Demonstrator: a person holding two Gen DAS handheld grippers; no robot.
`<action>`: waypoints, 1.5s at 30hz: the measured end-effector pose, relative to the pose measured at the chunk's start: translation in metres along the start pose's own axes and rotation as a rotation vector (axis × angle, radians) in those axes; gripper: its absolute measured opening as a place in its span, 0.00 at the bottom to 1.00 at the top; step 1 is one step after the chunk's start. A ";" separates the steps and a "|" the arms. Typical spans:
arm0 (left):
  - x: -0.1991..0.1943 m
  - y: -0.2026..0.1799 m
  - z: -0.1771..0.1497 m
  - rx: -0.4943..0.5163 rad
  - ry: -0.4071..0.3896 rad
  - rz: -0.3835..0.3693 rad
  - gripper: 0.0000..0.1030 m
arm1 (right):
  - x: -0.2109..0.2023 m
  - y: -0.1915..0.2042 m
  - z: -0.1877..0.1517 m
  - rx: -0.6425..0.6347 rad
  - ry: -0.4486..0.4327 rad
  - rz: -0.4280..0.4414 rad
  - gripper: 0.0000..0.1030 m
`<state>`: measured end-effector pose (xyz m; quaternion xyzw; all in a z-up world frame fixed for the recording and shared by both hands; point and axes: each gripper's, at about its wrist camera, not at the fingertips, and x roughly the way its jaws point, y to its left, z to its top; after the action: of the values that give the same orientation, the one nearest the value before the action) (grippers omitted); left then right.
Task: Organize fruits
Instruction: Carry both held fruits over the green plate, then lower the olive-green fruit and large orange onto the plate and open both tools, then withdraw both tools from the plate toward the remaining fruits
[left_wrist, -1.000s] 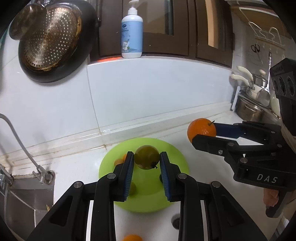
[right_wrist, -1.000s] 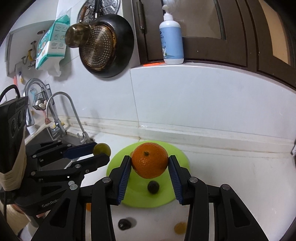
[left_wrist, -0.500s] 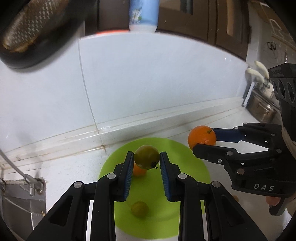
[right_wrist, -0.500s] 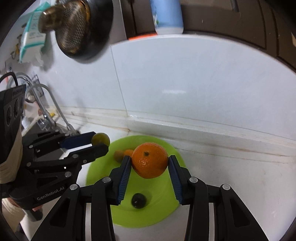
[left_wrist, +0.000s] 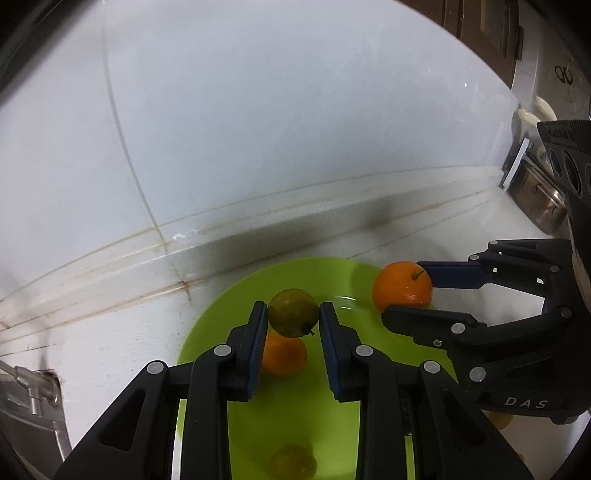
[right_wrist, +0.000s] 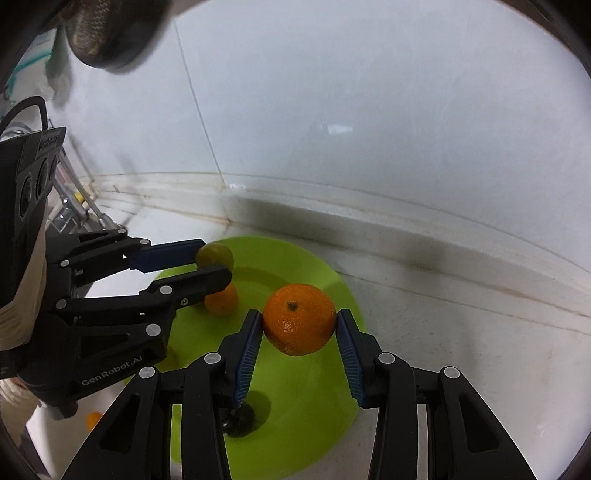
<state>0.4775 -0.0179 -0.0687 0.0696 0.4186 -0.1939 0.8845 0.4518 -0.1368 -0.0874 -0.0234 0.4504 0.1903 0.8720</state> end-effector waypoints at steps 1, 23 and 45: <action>0.002 -0.001 0.000 0.004 0.005 0.000 0.28 | 0.003 -0.001 0.000 0.005 0.006 0.002 0.41; -0.073 -0.011 -0.018 0.016 -0.097 0.073 0.50 | -0.042 0.017 -0.006 -0.005 -0.105 -0.065 0.52; -0.187 -0.030 -0.099 -0.027 -0.242 0.146 0.66 | -0.147 0.071 -0.071 0.039 -0.247 -0.118 0.58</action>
<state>0.2877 0.0362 0.0129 0.0644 0.3054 -0.1304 0.9411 0.2945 -0.1317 -0.0033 -0.0093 0.3413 0.1313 0.9307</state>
